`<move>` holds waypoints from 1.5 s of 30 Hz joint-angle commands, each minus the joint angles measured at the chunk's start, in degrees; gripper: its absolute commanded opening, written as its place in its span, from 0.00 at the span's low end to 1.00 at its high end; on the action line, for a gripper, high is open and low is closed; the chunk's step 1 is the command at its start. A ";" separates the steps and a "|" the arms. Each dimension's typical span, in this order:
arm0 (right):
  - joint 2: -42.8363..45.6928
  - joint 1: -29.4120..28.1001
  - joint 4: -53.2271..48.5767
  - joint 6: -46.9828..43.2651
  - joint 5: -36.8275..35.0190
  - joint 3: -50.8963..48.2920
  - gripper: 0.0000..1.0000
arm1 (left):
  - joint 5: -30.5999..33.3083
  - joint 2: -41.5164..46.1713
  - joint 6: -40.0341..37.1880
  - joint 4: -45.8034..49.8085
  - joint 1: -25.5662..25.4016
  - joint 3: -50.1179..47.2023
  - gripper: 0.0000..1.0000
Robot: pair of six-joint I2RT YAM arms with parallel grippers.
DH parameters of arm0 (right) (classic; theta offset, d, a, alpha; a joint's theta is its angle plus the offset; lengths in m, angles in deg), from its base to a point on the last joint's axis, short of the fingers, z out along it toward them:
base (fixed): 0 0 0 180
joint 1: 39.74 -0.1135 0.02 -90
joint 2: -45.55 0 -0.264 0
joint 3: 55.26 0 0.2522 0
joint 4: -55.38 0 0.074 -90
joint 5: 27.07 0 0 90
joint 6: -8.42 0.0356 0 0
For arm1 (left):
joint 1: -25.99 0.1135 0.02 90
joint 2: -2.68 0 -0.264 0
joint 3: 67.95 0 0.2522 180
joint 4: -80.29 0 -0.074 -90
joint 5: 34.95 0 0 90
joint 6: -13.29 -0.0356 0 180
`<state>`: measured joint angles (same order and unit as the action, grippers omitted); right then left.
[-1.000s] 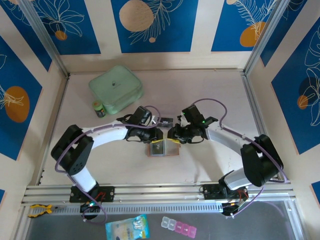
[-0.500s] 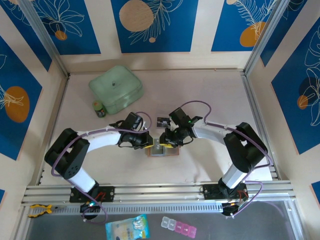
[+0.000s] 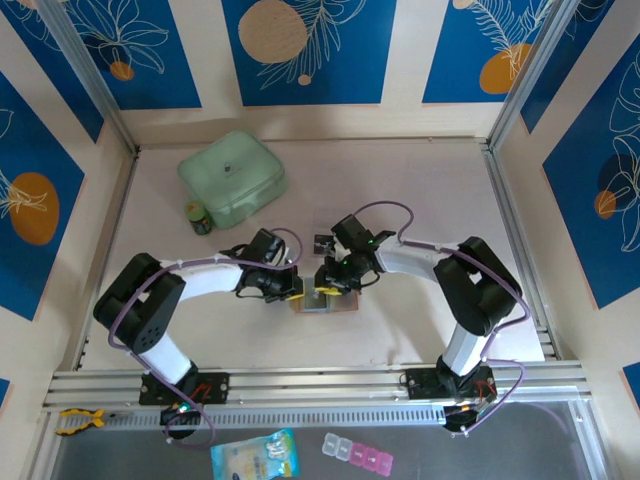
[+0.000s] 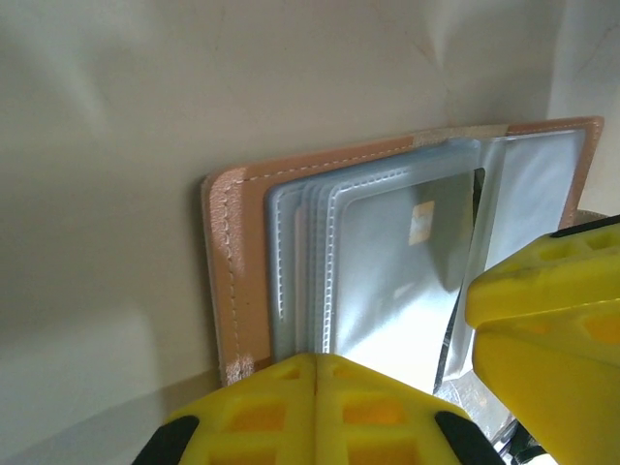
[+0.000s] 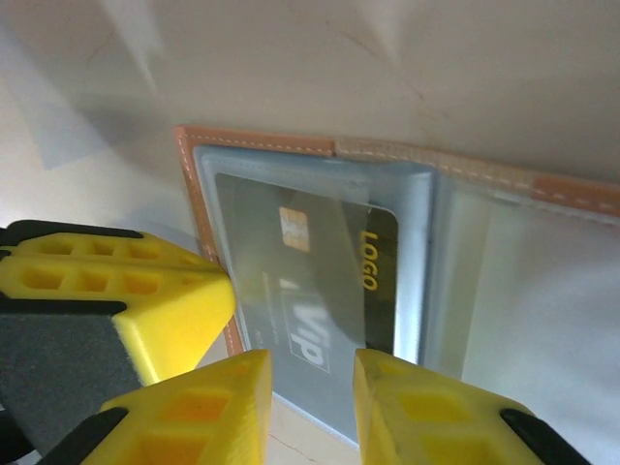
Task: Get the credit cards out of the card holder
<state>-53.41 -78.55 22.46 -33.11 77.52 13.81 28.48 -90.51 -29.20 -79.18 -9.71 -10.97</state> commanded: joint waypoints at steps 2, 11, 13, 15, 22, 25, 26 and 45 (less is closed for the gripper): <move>-1.86 -0.48 -1.39 -0.94 0.23 2.37 0.29 | -0.24 -0.34 -1.02 0.19 1.12 -1.11 0.03; -2.96 -0.94 -4.68 -3.34 -2.77 3.41 0.28 | 0.03 -0.59 -1.57 1.14 1.43 -0.79 0.03; -2.93 -0.96 -4.87 -3.47 -3.01 3.38 0.28 | 0.11 -0.68 -1.54 1.32 1.43 -0.60 0.03; -2.67 -0.96 -5.42 -3.73 -3.64 3.42 0.28 | 0.02 -0.66 -1.62 1.49 1.44 -0.34 0.02; -2.53 -1.01 -6.59 -4.57 -4.92 3.58 0.28 | 0.29 -0.33 -1.99 2.46 1.53 0.06 0.03; -2.05 -1.01 -7.41 -4.86 -5.79 3.58 0.28 | 0.20 -0.12 -1.99 2.63 1.54 0.52 0.03; -1.77 -1.05 -7.74 -4.96 -6.20 3.58 0.28 | 0.21 0.08 -2.11 2.87 1.55 0.76 0.03; 1.78 -0.68 -6.36 -5.08 -4.68 2.08 0.29 | -2.75 2.17 -2.33 3.38 0.93 3.64 0.04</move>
<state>-53.12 -79.16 15.22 -38.09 70.65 16.57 28.18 -88.04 -30.73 -75.27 -8.88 -8.98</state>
